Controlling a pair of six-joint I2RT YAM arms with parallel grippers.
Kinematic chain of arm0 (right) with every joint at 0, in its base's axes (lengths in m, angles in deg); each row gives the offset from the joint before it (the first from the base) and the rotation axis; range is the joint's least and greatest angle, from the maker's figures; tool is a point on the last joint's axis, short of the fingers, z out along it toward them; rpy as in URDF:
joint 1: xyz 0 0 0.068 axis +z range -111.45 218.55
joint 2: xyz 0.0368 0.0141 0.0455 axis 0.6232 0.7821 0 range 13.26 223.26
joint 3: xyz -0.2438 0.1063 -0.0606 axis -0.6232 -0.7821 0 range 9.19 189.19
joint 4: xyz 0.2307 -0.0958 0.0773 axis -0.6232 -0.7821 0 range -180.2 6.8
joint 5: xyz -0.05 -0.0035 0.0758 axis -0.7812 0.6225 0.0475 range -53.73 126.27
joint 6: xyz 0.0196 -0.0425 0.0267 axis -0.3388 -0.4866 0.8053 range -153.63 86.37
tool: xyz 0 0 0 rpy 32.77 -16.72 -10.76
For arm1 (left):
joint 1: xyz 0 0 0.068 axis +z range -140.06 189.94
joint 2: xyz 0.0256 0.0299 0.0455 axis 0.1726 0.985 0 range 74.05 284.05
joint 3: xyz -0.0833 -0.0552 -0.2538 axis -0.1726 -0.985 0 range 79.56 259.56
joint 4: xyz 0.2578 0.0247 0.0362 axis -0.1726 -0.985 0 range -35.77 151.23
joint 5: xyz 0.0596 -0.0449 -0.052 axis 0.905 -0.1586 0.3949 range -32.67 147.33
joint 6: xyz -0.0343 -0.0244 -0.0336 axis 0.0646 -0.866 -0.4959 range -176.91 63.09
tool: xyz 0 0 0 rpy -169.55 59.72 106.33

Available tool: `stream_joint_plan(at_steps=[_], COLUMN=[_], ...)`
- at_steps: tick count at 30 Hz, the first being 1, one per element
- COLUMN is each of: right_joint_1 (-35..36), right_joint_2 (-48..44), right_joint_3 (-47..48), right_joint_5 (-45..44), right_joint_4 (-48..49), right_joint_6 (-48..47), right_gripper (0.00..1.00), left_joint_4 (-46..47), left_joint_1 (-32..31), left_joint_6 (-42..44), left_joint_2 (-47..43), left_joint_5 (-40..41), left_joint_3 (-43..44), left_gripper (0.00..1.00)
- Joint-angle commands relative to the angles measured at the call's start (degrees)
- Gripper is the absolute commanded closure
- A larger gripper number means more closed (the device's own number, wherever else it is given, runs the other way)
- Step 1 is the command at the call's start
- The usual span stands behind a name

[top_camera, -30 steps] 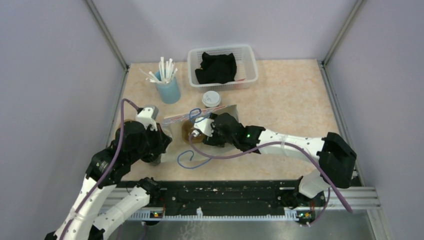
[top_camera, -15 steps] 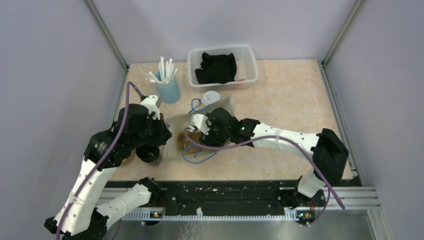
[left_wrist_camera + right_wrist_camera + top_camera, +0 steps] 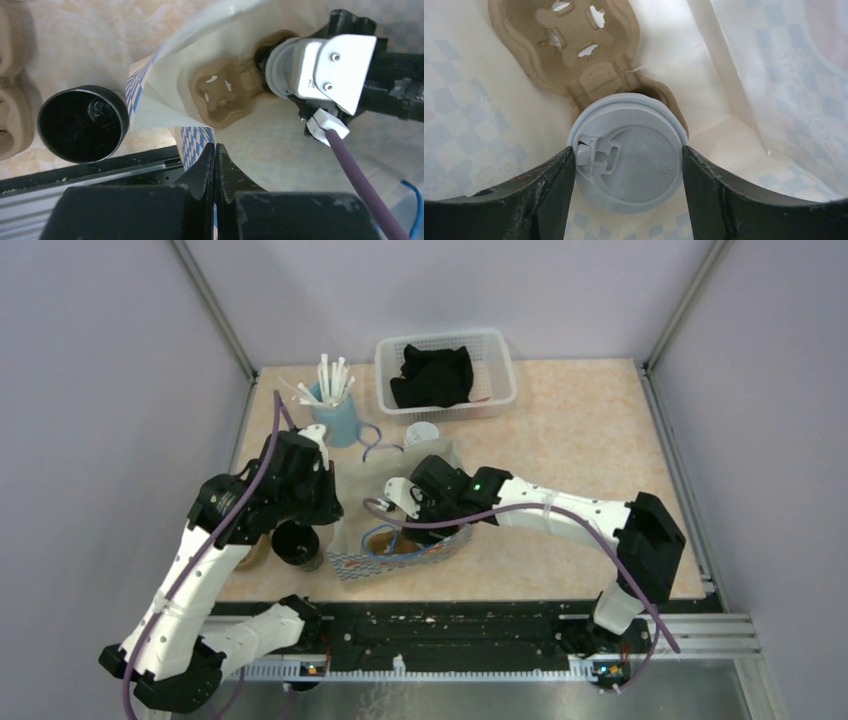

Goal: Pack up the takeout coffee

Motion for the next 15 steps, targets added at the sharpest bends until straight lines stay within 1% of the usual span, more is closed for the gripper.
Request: stream_joint_plan(at_steps=[1, 8, 15], right_joint_1=[-0.11, -0.76, -0.85], right_joint_2=[3.54, 5.61, 9.40], right_joint_3=[0.64, -4.25, -7.06], right_joint_5=[4.45, 3.99, 3.58], right_joint_4=[-7.58, -4.56, -4.06], right_joint_6=[1.33, 0.98, 2.39], right_gripper=[0.41, 0.41, 0.42], left_joint_4=[-0.29, 2.82, 3.01], left_joint_1=[0.18, 0.09, 0.13], left_joint_6=[-3.15, -1.86, -0.86], left_joint_2=[0.39, 0.91, 0.52], left_joint_5=[8.15, 11.61, 12.88], left_joint_3=[2.00, 0.77, 0.19], left_gripper=[1.00, 1.00, 1.00])
